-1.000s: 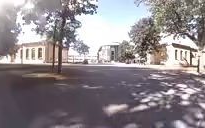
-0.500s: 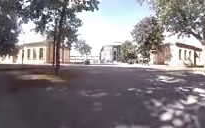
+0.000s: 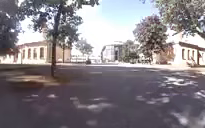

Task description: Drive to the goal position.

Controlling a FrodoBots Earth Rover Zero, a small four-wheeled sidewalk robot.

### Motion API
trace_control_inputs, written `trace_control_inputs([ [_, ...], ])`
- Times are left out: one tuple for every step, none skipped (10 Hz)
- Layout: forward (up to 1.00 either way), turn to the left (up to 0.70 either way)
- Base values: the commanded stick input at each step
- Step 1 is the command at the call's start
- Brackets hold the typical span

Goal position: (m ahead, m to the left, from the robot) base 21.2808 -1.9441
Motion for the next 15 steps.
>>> trace_control_inputs([
  [1.0,0.0],
  [1.0,0.0],
  [1.0,0.0],
  [1.0,0.0],
  [1.0,0.0],
  [1.0,0.0],
  [1.0,-0.04],
  [1.0,-0.26],
  [1.0,-0.4],
  [1.0,-0.4],
  [1.0,-0.23],
  [1.0,0.0],
  [1.0,0.0],
  [1.0,0.0],
  [1.0,0.0],
])
